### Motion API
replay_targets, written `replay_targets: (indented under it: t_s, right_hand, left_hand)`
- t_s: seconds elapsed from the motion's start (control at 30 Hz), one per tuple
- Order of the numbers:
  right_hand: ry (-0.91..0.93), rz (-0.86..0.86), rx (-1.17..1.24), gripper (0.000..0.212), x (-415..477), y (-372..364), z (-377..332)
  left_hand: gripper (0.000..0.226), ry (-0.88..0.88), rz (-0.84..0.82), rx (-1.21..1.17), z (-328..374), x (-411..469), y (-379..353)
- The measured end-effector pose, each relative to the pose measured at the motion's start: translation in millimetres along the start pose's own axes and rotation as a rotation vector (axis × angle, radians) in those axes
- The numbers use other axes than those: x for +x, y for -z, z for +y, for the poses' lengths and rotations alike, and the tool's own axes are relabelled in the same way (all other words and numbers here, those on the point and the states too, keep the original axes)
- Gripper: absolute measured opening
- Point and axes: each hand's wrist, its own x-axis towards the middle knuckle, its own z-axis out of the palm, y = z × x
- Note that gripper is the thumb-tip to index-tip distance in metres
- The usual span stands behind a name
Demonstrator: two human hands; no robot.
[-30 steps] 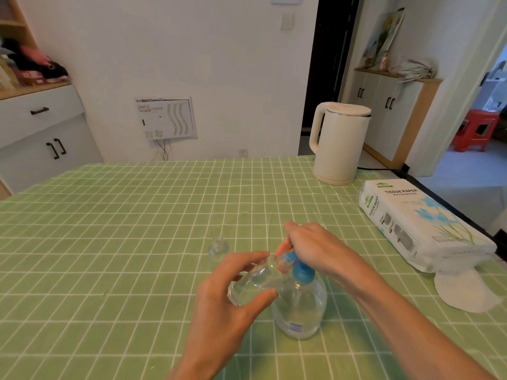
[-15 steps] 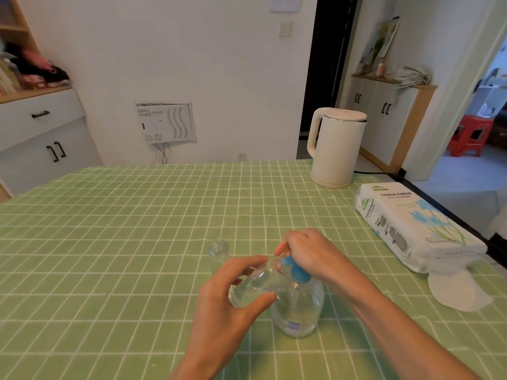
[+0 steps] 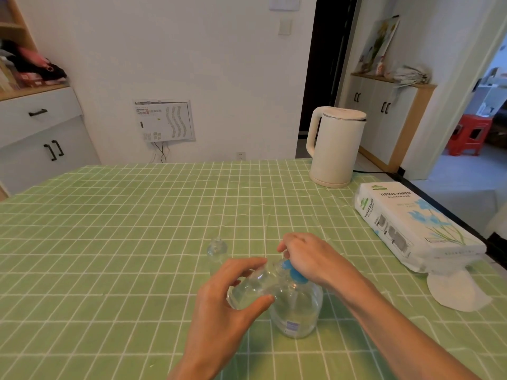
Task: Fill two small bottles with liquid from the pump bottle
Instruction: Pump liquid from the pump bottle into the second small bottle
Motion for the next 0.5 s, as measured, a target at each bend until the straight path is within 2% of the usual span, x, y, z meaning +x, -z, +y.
replay_targets:
  t_s: [0.2,0.37,0.5]
  right_hand:
    - [0.056,0.054,-0.088,0.041,-4.5,1.2,-3.8]
    - [0.095,0.119,-0.211,0.052,-9.5,5.4,-10.8]
    - [0.063,0.112,-0.134,0.070,-8.9,4.7,-8.1]
  left_hand:
    - [0.051,-0.003,0.008,0.006,1.5,0.1,-0.2]
    - [0.054,0.001,0.003,0.020,2.7,-0.2,0.7]
    - [0.056,-0.001,-0.002,0.019,3.6,0.2,0.9]
